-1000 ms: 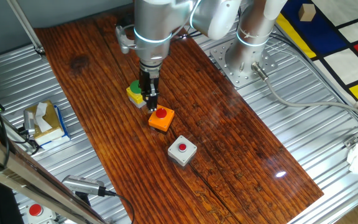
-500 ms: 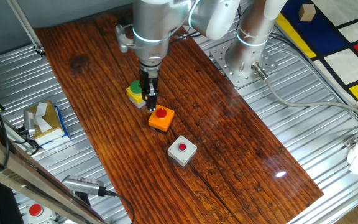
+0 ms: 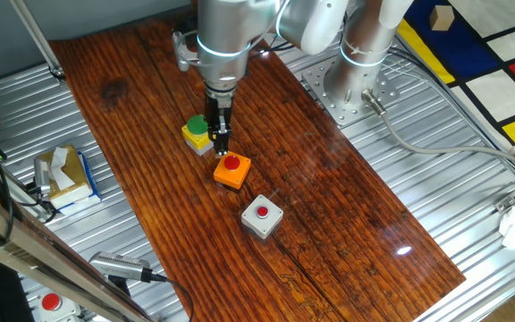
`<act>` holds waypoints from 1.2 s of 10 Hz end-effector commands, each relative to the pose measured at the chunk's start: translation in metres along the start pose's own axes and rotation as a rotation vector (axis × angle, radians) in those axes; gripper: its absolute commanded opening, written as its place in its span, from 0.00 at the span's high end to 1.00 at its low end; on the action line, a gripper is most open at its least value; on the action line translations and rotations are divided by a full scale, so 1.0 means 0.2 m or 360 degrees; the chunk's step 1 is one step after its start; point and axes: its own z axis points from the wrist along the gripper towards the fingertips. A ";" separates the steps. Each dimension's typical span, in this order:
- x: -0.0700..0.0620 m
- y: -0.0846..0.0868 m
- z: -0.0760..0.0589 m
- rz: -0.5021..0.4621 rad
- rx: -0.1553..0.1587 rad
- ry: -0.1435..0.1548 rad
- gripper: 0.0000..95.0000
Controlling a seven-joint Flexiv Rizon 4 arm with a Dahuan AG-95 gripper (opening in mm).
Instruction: Press three buttons from left to right in sequence
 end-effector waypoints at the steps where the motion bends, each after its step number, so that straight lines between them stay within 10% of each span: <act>1: 0.00 0.00 0.00 -0.0018 0.0006 0.0010 0.20; 12: 0.00 0.00 0.01 -0.0181 0.0127 0.0084 0.20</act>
